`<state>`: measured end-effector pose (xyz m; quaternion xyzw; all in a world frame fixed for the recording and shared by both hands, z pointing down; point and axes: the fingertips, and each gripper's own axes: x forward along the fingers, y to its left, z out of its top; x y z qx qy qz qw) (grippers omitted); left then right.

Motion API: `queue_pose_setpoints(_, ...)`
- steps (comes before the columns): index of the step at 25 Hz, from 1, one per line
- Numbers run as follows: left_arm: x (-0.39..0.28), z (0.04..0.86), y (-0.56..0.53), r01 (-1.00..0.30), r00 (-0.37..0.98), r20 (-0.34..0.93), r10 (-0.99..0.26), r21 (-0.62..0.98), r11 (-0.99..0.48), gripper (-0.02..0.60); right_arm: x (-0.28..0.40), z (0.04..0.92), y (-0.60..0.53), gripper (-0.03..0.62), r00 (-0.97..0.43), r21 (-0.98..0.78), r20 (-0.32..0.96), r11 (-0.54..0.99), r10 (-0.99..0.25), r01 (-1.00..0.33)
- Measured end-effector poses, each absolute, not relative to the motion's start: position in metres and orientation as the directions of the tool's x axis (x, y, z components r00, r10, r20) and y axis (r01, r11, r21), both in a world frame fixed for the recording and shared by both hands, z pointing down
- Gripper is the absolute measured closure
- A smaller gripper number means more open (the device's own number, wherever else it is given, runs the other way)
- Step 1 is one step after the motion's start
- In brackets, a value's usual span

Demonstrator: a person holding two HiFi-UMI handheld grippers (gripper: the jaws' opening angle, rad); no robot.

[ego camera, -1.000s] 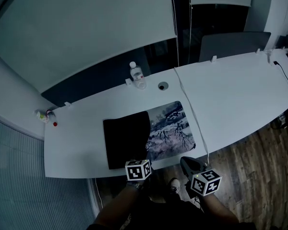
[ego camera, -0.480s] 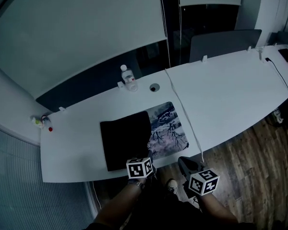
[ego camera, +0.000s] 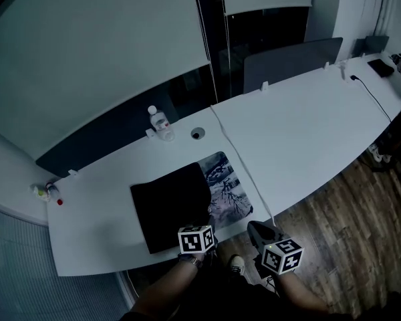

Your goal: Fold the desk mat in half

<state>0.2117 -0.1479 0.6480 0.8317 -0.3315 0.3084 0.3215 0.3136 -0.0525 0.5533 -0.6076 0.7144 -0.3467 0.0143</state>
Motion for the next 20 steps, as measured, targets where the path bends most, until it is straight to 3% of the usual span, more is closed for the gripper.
queue_pose_setpoints(20,0.271,0.663,-0.145,-0.659,0.639,0.734,-0.232,0.365,-0.658,0.545,0.345,0.57,-0.062,0.571,-0.176,-0.525,0.43,-0.086,-0.886,-0.847)
